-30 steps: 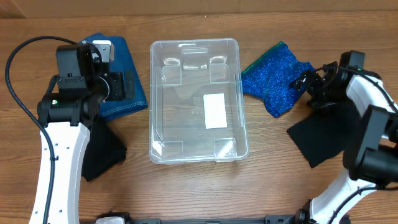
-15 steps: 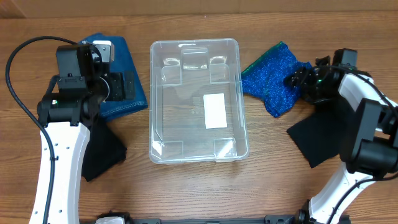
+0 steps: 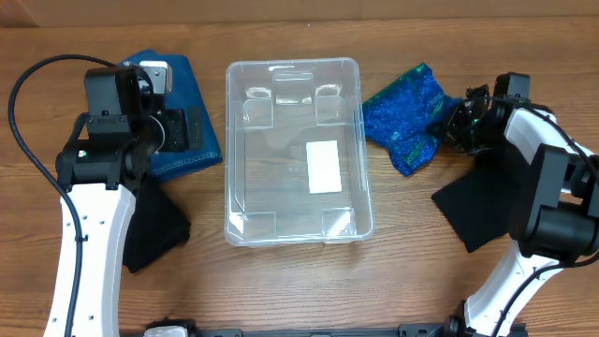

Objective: Pack container
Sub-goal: 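Grasp the sparkly blue-green cloth with the right gripper and lift, then carry the cloth into the bin's left side and release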

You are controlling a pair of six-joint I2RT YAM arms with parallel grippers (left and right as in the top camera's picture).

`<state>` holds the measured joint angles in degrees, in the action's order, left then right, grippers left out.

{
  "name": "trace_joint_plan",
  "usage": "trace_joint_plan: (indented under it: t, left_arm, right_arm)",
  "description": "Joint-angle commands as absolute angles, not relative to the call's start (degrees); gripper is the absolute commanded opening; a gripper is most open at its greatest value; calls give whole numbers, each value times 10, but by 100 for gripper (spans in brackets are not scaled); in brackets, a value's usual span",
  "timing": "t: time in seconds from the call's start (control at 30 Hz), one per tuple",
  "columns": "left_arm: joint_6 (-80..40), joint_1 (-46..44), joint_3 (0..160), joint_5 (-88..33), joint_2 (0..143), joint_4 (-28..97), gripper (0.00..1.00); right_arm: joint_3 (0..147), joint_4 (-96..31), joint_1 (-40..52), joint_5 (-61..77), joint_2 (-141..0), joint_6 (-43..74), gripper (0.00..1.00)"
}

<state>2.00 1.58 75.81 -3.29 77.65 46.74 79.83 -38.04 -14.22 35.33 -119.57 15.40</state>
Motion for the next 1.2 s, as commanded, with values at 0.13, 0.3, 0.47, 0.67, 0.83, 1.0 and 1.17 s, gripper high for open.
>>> trace_joint_plan:
  t: [0.13,0.3,0.47,0.67,0.83,1.0,1.17]
  left_arm:
    - [26,15,776,-41,778,465,100]
    - [26,15,776,-41,778,465,100]
    - [25,15,776,-41,778,467,100]
    - [25,15,776,-41,778,470,100]
    - [-25,28,776,10,778,498,100]
    - [-57,131,776,3,778,522,100]
    - [-79,216,776,-1,778,518,100]
  right_arm:
    - [964,-473,-97,370,-1045,117,4]
    - [1025,-507,-17,356,-974,67,4]
    - [1025,-531,83,353,-962,-22,4]
    - [1024,-546,204,255,-1018,-37,4]
    - [1024,-536,247,251,-1080,-13,4]
    - [1024,-534,250,258,-1142,16,4]
    - [1024,-523,250,271,-1168,15,4]
